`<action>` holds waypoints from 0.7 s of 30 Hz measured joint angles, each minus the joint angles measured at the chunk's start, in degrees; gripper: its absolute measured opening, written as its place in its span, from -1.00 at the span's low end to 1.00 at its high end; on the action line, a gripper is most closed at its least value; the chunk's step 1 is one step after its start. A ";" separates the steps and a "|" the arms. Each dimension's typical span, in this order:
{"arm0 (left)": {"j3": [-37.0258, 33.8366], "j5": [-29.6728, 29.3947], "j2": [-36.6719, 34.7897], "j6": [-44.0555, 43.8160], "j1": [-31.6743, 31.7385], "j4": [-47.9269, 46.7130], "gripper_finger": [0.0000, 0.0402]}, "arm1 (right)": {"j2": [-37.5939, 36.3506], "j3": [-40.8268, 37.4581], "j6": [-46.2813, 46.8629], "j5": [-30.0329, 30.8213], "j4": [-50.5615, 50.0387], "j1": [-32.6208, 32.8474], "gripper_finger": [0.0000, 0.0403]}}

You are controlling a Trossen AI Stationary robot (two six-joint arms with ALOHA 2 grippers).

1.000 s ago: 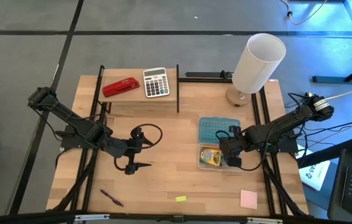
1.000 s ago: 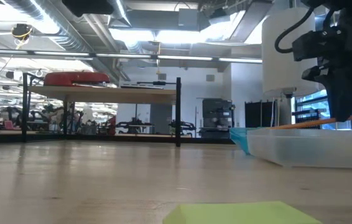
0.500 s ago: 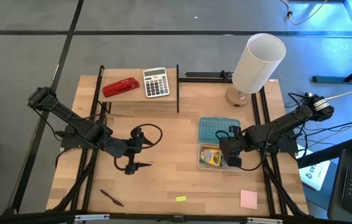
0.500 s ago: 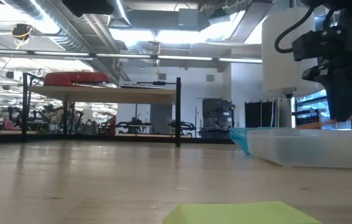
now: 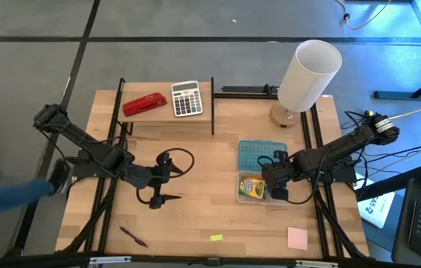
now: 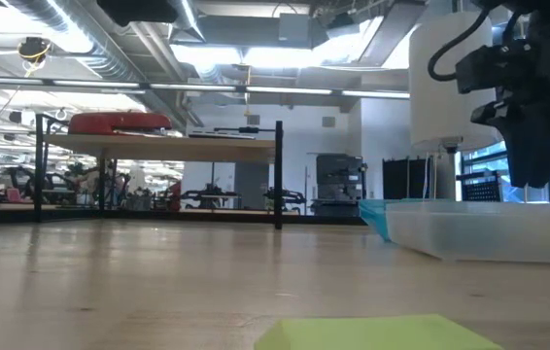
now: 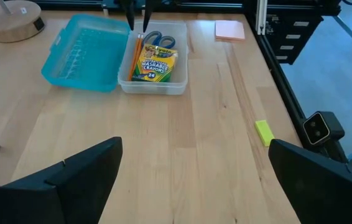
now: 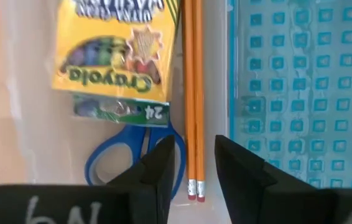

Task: Pack school essentials
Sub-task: Put the light green eraser into the blue supply box

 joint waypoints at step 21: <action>0.01 4.74 0.00 -1.09 -3.43 -0.07 0.99 | 0.02 18.31 -7.63 -0.45 11.51 2.56 -0.42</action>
